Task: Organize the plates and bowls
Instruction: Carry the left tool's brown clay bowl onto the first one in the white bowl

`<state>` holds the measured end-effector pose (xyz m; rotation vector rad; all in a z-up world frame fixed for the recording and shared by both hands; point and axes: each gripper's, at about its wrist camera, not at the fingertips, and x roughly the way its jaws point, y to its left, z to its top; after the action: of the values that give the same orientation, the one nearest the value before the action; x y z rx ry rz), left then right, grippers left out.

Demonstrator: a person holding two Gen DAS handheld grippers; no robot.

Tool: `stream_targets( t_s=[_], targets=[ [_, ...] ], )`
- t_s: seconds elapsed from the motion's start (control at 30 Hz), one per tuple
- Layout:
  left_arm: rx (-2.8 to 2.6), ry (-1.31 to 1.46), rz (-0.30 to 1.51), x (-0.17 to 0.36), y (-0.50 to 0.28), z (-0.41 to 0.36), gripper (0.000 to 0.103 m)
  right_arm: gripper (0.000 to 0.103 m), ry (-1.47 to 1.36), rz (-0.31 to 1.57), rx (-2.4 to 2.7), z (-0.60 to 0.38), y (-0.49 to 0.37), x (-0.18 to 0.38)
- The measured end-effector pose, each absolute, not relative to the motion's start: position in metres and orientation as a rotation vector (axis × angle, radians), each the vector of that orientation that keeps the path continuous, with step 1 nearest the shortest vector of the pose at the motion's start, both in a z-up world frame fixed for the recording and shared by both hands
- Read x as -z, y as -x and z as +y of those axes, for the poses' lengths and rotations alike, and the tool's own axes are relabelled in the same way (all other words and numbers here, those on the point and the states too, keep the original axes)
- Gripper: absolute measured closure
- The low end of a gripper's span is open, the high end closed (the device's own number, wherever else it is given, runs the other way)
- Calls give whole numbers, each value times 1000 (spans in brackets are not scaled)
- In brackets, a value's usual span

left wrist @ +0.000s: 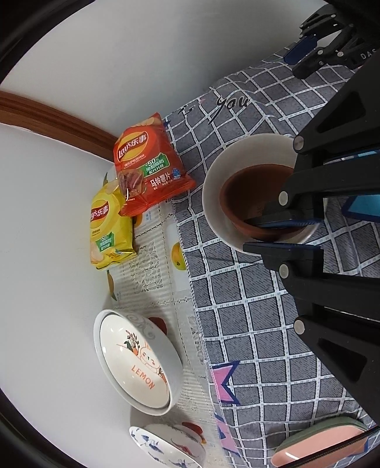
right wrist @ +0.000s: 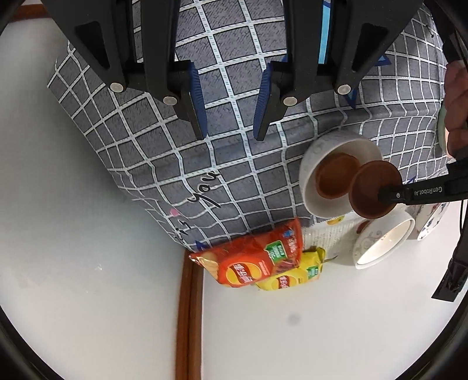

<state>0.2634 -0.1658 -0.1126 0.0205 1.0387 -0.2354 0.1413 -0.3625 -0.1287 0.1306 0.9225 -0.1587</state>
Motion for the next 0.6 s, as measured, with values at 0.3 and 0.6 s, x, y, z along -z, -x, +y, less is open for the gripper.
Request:
stream_targets(
  t_s=[0.3,0.6],
  targets=[
    [243,-3,1057,125,-276,-174,94,71,-139,922,154,-370,-145,134],
    [260,33,1079,136,-282,-176,93,71,-134,923,141,-367,-147,136]
  ],
)
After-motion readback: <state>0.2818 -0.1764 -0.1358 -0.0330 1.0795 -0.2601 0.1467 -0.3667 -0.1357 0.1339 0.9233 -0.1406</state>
